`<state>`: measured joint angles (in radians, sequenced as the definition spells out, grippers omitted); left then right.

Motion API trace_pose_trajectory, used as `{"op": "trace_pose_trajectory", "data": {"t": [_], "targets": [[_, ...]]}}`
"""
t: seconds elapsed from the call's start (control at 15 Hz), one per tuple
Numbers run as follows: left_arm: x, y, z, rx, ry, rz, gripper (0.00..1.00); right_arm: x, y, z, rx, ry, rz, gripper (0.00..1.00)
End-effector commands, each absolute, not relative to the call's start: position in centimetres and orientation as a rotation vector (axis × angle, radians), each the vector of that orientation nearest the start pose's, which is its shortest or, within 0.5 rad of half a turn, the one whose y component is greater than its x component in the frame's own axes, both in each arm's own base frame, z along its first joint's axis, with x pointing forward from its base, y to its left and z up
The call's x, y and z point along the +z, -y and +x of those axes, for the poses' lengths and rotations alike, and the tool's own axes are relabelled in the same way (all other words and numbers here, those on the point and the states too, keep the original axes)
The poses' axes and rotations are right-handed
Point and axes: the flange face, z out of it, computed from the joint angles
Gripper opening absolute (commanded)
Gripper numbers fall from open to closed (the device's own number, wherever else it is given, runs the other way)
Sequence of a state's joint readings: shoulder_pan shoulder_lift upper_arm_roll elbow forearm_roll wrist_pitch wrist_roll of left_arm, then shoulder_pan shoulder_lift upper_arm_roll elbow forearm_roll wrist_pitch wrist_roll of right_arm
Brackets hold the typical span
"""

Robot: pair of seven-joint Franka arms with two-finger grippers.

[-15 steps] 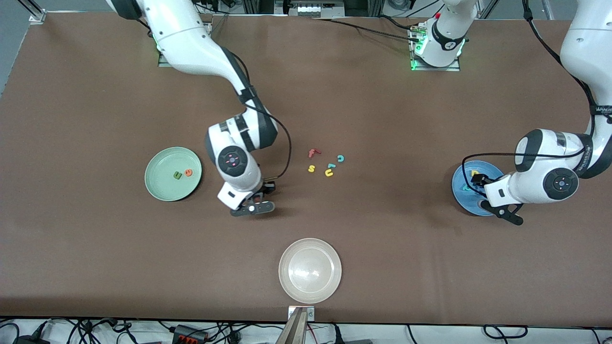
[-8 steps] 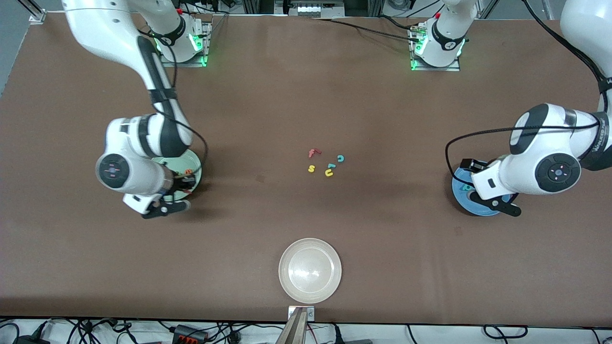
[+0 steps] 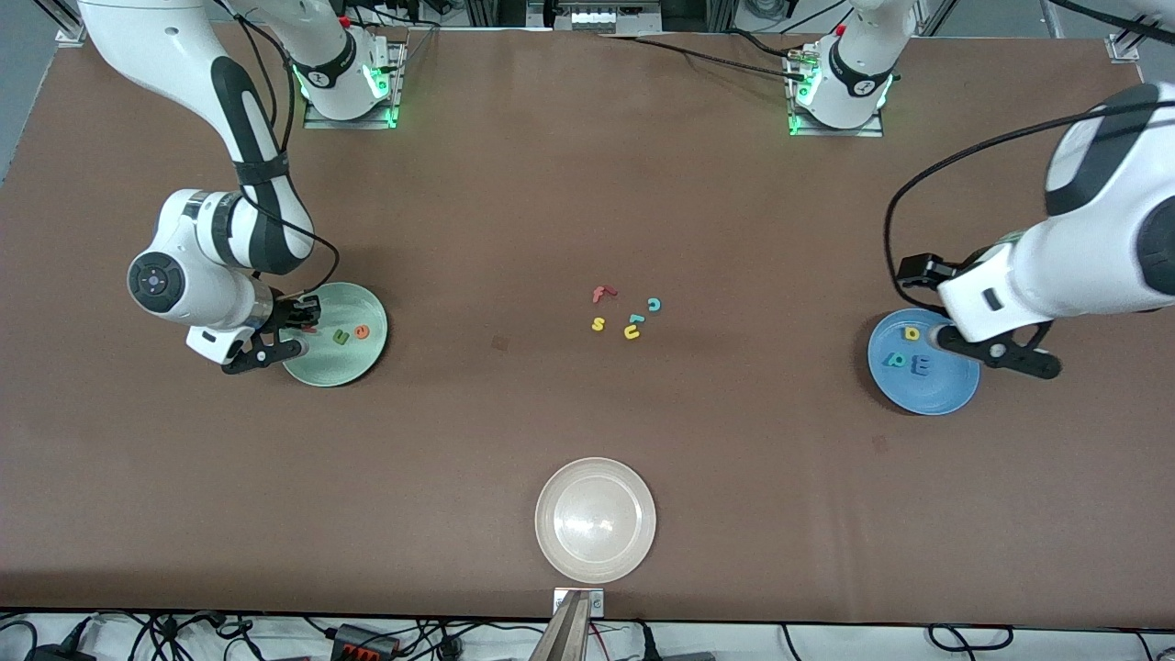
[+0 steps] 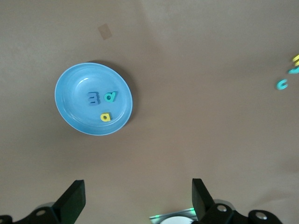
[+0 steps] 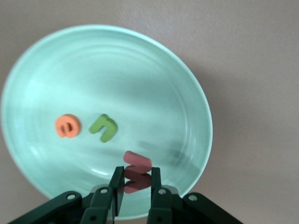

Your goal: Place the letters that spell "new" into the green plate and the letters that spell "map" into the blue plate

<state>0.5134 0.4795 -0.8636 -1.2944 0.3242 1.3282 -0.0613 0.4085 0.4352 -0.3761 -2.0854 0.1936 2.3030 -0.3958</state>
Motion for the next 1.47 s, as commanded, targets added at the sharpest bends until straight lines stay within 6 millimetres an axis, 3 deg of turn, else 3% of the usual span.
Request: {"op": "trace_pose_trajectory", "data": {"t": [0.0,0.27,0.33,0.4,0.47,0.73,0.8,1.07,1.2,1.4], "targets": [[56.3,3.9,61.5,0.337,-0.180,-3.128,1.00,20.3,-2.3,56.2,0.247,0.522,-3.105,0.05],[58.6,2.3,59.1,0.246,-0.023,-3.135,1.00,18.9,-2.2,56.4,0.222,0.527,-3.125,0.07],[59.1,2.1,58.3,0.176,0.004,-3.125,1.00,19.3,-2.4,56.6,0.212,0.532,-3.124,0.35],[58.9,2.0,57.8,0.103,0.024,-3.137,1.00,20.2,-2.4,57.0,0.187,0.506,-3.125,0.99],[59.0,1.3,57.1,0.037,0.054,-3.152,1.00,22.2,-2.4,57.5,0.137,0.496,-3.116,1.00],[58.3,2.6,53.9,-0.001,0.006,-3.153,1.00,30.4,-3.0,58.6,0.133,0.454,-3.051,1.00],[58.5,2.0,53.5,-0.023,0.024,-3.163,1.00,32.5,-2.9,59.2,0.162,0.408,-3.045,1.00],[59.1,2.5,53.6,-0.030,-0.024,-3.162,1.00,40.5,-2.9,61.1,0.274,0.312,-3.020,1.00],[59.1,2.9,53.3,0.007,-0.163,-3.151,1.00,44.4,-2.6,61.9,0.267,0.225,-3.031,1.00],[59.7,2.6,54.7,-0.020,-0.203,-3.155,1.00,49.3,-1.3,62.3,0.259,0.066,-3.055,1.00]]}}
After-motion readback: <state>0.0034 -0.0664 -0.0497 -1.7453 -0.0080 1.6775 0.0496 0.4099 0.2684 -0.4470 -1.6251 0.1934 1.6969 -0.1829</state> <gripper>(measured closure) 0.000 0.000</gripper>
